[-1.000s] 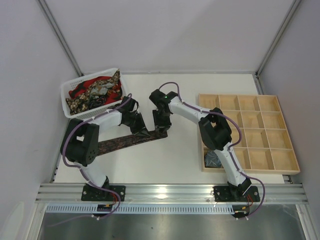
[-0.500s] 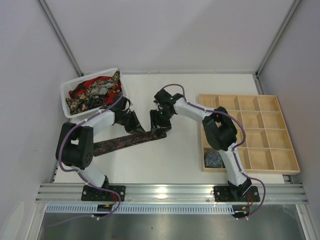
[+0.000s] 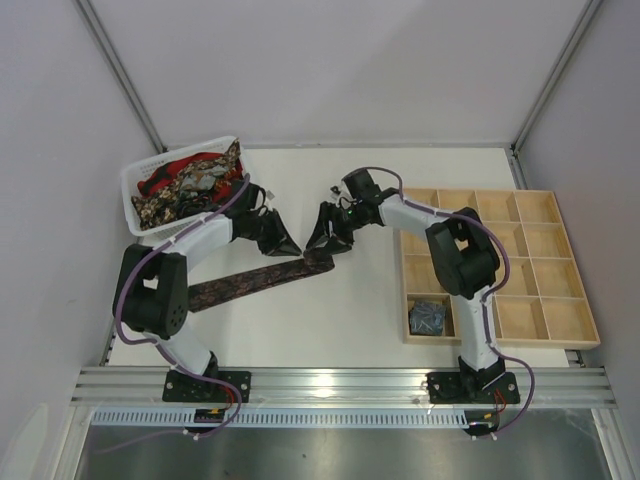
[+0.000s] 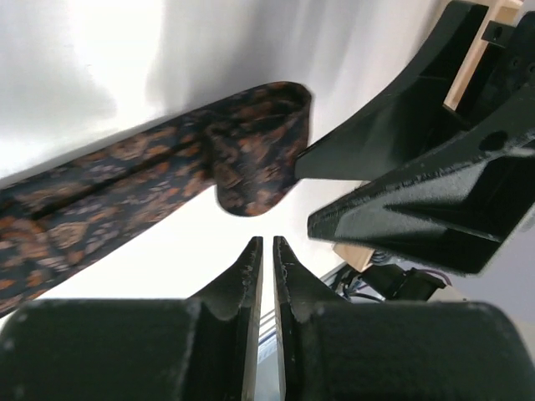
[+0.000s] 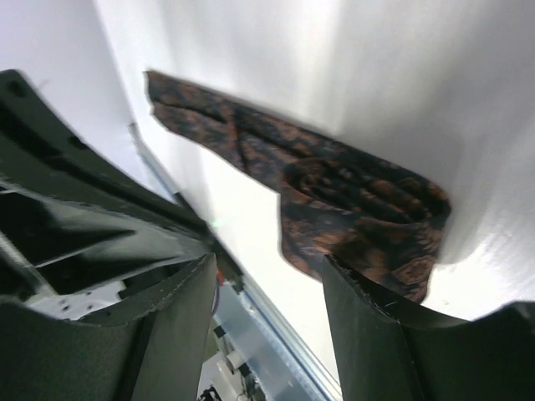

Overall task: Roll the ties
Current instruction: Roll the tie

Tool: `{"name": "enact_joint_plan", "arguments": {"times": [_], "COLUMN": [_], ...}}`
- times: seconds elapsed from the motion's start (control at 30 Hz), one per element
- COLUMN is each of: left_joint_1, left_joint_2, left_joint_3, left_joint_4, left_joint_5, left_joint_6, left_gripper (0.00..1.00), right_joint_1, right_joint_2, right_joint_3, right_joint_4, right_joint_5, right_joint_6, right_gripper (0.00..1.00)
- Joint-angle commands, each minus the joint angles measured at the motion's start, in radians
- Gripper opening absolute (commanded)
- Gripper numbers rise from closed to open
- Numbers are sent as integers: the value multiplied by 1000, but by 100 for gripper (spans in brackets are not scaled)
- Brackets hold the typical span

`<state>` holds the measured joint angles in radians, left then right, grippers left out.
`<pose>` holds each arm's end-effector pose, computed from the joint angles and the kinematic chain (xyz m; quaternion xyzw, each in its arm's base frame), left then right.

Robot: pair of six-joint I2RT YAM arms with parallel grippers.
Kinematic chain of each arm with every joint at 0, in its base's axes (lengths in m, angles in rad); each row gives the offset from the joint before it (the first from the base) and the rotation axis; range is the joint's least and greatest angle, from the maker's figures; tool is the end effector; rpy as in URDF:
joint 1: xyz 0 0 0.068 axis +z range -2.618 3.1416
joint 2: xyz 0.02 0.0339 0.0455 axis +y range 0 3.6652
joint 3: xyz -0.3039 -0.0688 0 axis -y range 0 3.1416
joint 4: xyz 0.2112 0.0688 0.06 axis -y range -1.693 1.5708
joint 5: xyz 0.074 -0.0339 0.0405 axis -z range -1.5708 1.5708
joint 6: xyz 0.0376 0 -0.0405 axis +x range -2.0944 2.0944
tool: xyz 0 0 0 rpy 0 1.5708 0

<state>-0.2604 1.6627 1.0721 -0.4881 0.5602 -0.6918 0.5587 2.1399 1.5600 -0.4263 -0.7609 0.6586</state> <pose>0.2913 -0.0983 0.2551 -0.1337 0.9249 -0.3456 0.0852 0.3657 0.2592 0.2184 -0.0588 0.8958 0.4405 0.0083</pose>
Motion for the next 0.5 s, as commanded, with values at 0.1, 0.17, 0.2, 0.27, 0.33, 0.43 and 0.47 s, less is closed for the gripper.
{"name": "enact_joint_plan", "arguments": {"times": [0.1,0.17,0.2,0.27,0.33,0.43,0.47], "left_joint_1": [-49,-65,-68,-82,-88,-91,-91], "left_joint_2": [26,54,78,98,132,172,172], "left_joint_3": [83,116,130,158,169,166,163], "left_joint_4": [43,39,31,34,51,84,85], "left_joint_5": [44,53,56,61,69,90,89], "left_joint_6": [-57,-54,-51,-57,-66,-83,-83], "left_gripper": [13,13,14,13,13,13,13], "right_joint_1": [-69,-97,-123,-147,-180,-194,-195], "right_joint_2": [-135,-159,-164,-163,-143,-86,-86], "right_joint_3": [-23,-41,-49,-77,-92,-98,-98], "right_joint_4": [63,51,46,32,29,23,20], "right_joint_5": [-95,-95,-98,-95,-126,-195,-199], "right_joint_6": [19,-7,-17,-56,-73,-120,-129], "right_gripper": [59,59,61,64,68,69,69]}}
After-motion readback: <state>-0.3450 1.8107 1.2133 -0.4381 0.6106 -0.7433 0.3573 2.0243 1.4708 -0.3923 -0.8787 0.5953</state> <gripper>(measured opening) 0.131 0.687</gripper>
